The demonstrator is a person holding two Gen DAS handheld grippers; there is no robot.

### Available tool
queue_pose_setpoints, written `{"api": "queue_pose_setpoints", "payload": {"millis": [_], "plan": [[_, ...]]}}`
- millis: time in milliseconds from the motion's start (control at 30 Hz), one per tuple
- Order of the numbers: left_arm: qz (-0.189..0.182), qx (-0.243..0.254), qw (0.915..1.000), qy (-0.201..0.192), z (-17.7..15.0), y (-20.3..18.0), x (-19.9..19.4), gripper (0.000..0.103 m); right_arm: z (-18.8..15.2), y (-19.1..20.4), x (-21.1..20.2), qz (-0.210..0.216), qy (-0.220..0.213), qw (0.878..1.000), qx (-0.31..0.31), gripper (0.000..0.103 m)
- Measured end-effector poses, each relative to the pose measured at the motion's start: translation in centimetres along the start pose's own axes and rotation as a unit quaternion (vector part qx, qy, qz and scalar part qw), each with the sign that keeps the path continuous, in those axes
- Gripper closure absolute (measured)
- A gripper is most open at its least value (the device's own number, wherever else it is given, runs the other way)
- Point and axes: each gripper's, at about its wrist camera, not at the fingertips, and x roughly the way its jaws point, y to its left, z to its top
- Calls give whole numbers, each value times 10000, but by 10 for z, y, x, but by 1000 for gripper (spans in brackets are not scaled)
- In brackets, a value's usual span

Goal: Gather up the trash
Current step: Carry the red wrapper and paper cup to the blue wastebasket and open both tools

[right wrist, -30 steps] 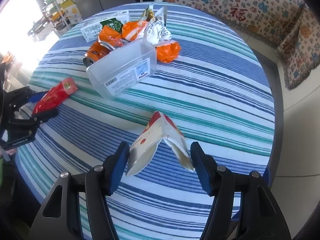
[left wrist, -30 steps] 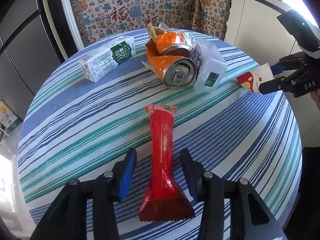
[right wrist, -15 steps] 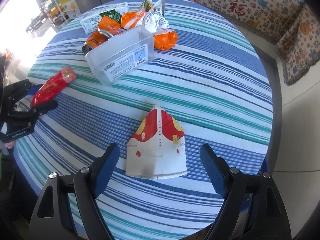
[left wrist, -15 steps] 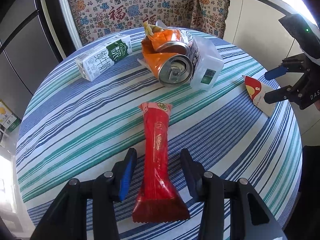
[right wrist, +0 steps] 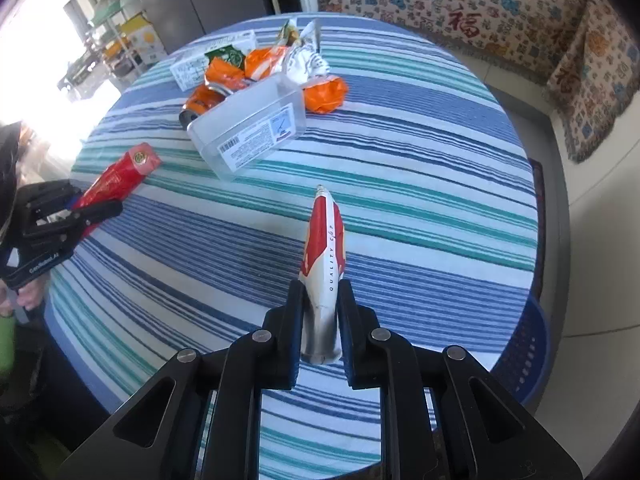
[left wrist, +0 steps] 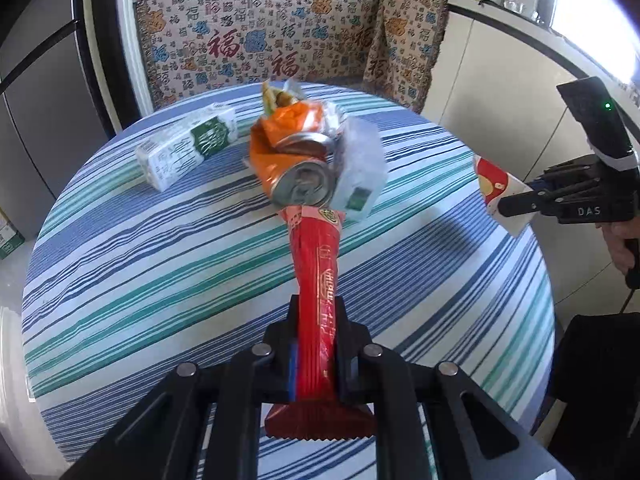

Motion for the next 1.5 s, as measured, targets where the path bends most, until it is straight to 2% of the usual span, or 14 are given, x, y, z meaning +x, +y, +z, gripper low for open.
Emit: {"api": "queue_pose_setpoints", "payload": {"millis": [200, 467, 700, 833, 1000, 1367, 1467, 1500], "plan": [[-697, 336, 9968, -194, 34, -76, 1, 90, -32, -51, -36, -208, -415, 9963, 730, 85], [-1512, 857, 9848, -54, 90, -204, 53, 90, -82, -164, -69, -695, -660, 9767, 1922, 83], [-1644, 1016, 9806, 334, 122, -295, 134, 90, -113, -243, -62, -899, -633, 9553, 2745, 80], [-1651, 959, 9801, 542, 128, -322, 180, 90, -124, -275, -49, -951, -534, 9479, 2992, 80], [-1619, 1000, 9791, 715, 129, -343, 219, 90, -140, -297, -33, -915, -486, 9416, 3204, 80], [-1416, 1222, 9785, 873, 121, -365, 264, 88, -163, -325, -13, -644, -509, 9251, 3707, 75], [-1400, 1256, 9782, 879, 122, -366, 269, 87, -162, -328, -12, -641, -569, 9216, 3784, 62], [-1385, 1257, 9783, 893, 122, -366, 270, 83, -160, -331, -10, -611, -590, 9207, 3808, 56]]}}
